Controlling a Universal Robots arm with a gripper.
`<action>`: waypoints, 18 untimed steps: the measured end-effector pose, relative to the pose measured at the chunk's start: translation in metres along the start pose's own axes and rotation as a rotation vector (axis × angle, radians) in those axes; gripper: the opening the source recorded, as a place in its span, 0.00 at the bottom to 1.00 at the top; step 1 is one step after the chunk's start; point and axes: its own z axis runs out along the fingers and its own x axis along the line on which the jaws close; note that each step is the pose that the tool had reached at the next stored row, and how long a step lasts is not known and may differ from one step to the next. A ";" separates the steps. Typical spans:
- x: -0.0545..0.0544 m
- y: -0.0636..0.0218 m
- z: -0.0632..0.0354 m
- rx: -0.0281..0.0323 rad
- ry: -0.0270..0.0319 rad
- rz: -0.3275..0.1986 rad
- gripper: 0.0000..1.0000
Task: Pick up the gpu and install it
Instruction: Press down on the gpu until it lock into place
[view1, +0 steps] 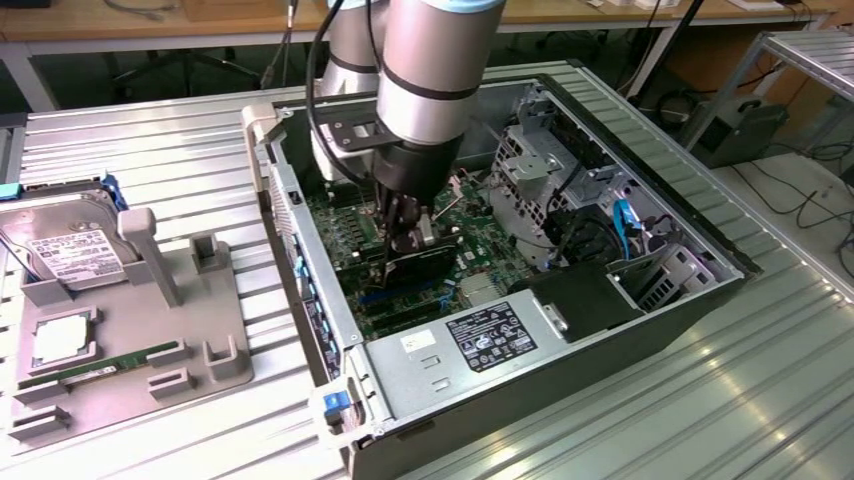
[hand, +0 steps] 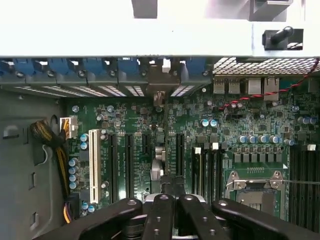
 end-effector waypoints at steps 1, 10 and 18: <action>0.000 0.0019 0.0048 0.0029 0.0007 0.000 0.11; 0.001 0.0042 0.0093 0.0034 0.0000 0.000 0.11; 0.001 0.0052 -0.0185 0.0032 0.0004 0.000 0.11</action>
